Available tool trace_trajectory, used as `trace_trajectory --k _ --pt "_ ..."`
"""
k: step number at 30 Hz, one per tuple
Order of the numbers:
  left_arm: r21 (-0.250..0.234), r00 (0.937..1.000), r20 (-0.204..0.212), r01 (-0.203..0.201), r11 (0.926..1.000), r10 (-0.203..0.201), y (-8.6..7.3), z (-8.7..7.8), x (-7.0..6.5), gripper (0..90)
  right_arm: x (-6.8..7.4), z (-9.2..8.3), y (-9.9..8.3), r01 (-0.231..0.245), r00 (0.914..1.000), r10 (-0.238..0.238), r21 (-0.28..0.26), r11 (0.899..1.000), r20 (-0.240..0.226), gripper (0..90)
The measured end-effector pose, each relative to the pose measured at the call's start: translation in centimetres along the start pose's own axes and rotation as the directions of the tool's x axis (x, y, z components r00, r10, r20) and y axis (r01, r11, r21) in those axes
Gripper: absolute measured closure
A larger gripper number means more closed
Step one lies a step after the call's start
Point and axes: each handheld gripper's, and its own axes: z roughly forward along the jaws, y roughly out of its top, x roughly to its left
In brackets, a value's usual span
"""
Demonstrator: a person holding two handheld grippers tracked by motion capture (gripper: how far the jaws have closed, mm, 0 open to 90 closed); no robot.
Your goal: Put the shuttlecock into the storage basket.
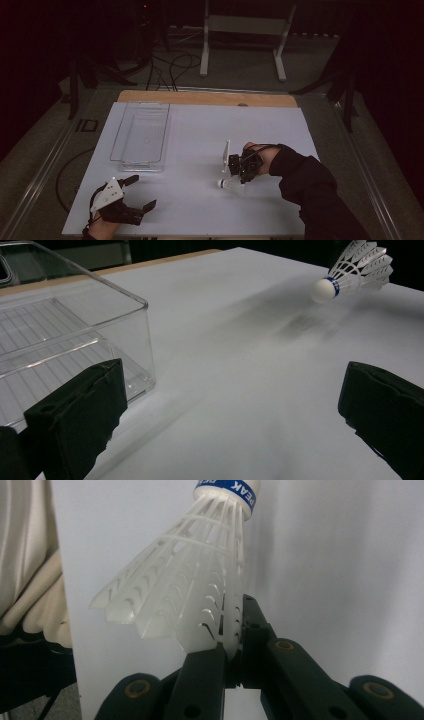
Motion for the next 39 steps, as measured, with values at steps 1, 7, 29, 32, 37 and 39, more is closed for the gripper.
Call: trace_trajectory --k 1,7,29,32,37,39 --pt "0.002 1.0 0.001 -0.001 1.0 0.001 0.0 0.0 0.0 0.0 0.0 -0.1 0.0 0.02 0.9998 -0.02 -0.007 1.0 0.006 89.8" --pt "0.013 1.0 0.009 -0.004 0.9999 0.003 0.1 0.1 -0.1 0.1 0.3 -0.7 0.5 0.036 0.9993 -0.036 -0.02 0.999 0.006 89.7" --pt "0.049 0.9971 0.07 -0.034 0.9982 0.03 2.0 0.5 -0.3 0.1 0.7 -2.1 1.0 0.064 0.998 -0.064 -0.05 0.997 0.003 89.7" --pt "0.058 0.9953 0.084 -0.053 0.9969 0.048 2.7 0.5 -0.2 0.1 0.8 -2.1 1.1 0.073 0.9974 -0.073 -0.049 0.996 0.002 89.7" --pt "0.082 0.9889 0.132 -0.08 0.9935 0.069 4.2 0.6 0.0 0.1 0.9 -2.3 1.0 0.076 0.9971 -0.076 -0.045 0.996 0.006 89.7" --pt "0.086 0.9863 0.147 -0.088 0.9924 0.075 4.7 0.6 0.1 0.1 1.0 -2.3 1.0 0.074 0.9973 -0.074 -0.044 0.996 0.004 89.6"
